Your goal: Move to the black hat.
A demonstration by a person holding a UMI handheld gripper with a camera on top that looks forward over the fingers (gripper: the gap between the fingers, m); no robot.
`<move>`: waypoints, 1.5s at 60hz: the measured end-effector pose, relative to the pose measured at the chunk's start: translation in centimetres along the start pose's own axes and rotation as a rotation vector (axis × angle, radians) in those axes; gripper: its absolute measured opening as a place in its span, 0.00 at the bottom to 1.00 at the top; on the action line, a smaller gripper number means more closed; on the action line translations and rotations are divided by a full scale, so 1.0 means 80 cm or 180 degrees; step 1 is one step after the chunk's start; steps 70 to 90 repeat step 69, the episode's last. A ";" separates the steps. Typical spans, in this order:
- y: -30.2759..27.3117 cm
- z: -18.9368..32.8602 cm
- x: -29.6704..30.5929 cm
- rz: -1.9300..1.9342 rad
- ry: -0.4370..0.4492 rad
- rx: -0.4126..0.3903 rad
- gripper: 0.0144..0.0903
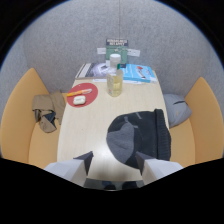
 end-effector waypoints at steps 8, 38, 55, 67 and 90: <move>0.005 0.013 0.034 0.0119 0.0064 0.0000 0.96; -0.027 0.121 0.105 0.0077 0.0174 0.0217 0.95; -0.051 0.162 0.118 0.0040 0.0178 0.0269 0.95; -0.053 0.161 0.117 0.0052 0.0157 0.0257 0.95; -0.053 0.161 0.117 0.0064 0.0153 0.0257 0.95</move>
